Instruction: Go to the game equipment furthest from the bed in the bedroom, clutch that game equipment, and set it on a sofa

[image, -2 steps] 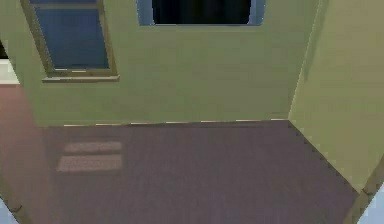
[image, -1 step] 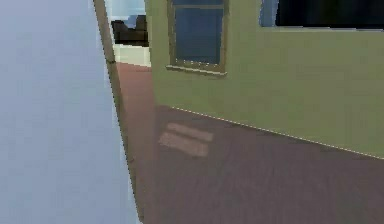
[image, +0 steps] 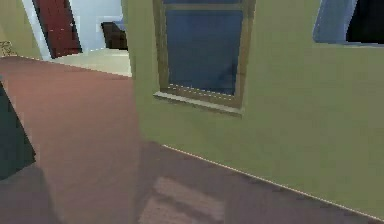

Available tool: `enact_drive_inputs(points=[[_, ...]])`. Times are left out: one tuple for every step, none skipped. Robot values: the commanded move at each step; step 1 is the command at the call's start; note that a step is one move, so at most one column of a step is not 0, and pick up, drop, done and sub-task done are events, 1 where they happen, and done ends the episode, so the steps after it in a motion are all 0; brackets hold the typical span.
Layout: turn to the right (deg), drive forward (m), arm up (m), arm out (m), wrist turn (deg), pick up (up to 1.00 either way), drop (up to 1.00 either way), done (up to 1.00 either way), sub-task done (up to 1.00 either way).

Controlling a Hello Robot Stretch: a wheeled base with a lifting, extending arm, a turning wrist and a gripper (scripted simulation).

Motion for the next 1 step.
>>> enact_drive_inputs(points=[[0.0,0.30,0.00,0.00,0.0,0.00,0.00,0.00,0.00]])
